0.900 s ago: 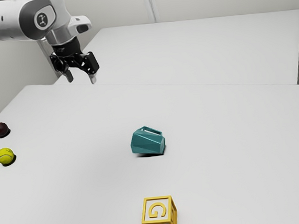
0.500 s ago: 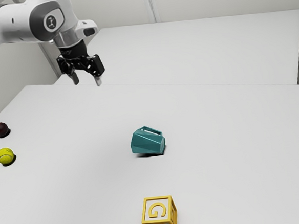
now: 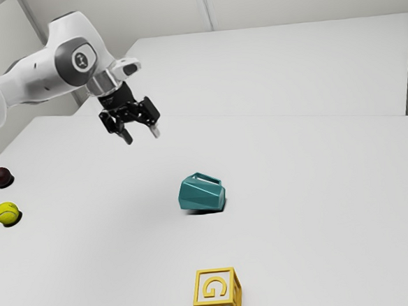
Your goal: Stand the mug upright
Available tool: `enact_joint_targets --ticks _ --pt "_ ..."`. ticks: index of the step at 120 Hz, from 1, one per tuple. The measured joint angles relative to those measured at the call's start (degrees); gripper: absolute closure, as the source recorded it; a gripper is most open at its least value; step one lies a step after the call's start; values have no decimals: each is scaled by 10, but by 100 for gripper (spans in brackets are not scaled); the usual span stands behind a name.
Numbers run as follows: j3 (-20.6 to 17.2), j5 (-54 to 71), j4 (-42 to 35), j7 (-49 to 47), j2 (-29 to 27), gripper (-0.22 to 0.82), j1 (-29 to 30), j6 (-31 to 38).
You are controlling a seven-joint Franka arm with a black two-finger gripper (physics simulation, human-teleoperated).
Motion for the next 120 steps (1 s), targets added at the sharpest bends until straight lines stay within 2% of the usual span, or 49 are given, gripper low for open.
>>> enact_joint_targets --ticks 20,55,120 --pt "1 -68 -55 24 13 2 0 68" --pt "7 -216 -102 96 48 2 0 157" --pt "9 -469 -200 257 65 2 4 211"
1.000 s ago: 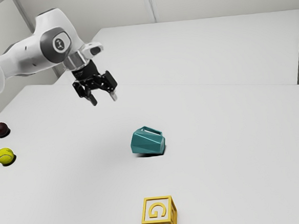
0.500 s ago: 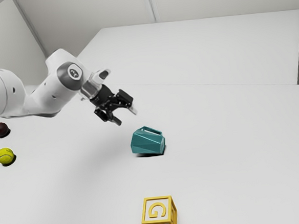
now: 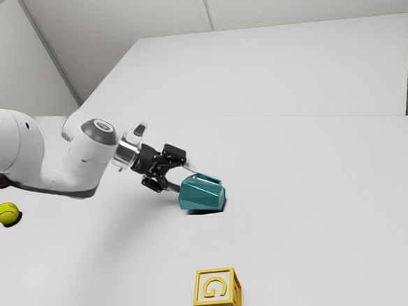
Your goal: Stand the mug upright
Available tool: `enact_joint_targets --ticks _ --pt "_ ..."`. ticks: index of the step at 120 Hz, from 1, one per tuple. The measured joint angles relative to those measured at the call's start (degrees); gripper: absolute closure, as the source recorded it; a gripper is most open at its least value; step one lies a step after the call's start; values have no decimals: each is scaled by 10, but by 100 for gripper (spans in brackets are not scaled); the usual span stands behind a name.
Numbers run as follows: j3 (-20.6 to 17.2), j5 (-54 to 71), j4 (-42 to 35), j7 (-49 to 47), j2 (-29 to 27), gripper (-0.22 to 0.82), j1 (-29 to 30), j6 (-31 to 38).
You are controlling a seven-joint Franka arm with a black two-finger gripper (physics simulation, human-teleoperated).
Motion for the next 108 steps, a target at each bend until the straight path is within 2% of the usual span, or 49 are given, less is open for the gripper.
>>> enact_joint_targets --ticks 52,96,108 --pt "-1 -148 -21 142 20 4 -9 6" --pt "-1 -174 -21 223 19 56 -10 5" --pt "-1 -174 -20 237 15 65 -10 5"
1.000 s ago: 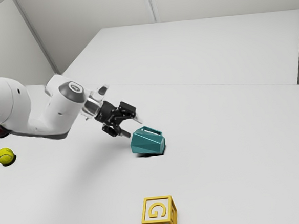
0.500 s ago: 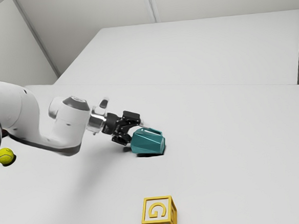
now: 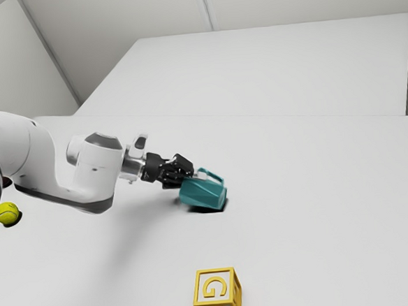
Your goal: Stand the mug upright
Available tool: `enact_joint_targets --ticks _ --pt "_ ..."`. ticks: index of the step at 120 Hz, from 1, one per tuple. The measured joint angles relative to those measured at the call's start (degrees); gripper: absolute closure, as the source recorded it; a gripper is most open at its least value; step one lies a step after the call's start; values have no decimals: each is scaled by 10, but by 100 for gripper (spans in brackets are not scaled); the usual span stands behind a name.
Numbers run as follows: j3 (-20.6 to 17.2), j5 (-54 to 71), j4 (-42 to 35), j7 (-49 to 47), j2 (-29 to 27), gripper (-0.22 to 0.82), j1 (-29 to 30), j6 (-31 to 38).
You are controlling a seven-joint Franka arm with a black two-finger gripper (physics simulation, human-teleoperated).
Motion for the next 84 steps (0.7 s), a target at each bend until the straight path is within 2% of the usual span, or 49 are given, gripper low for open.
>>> enact_joint_targets --ticks 24,57,84 --pt "0 1 -3 20 -24 74 -8 2" --pt "0 8 -12 37 -71 78 -16 3" --pt "0 148 3 1 -118 79 -17 2"
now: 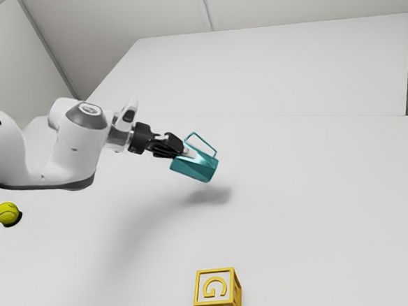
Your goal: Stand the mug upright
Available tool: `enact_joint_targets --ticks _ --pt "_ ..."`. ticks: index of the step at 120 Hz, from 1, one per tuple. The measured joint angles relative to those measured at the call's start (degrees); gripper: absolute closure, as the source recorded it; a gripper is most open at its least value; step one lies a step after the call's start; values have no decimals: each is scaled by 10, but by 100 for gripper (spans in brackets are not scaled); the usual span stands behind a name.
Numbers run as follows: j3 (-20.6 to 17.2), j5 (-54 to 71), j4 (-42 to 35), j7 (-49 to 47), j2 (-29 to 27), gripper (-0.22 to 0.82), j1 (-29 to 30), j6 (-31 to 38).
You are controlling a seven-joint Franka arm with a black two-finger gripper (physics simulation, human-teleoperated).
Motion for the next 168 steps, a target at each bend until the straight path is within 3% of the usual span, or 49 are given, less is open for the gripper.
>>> enact_joint_targets --ticks 43,90,127,168 --pt "2 293 14 -121 -47 79 -1 -50" --pt "0 531 13 -241 -53 79 2 -62" --pt "-1 624 -16 -332 -79 79 -13 -54" --pt "-1 645 -78 -412 -95 79 -18 9"
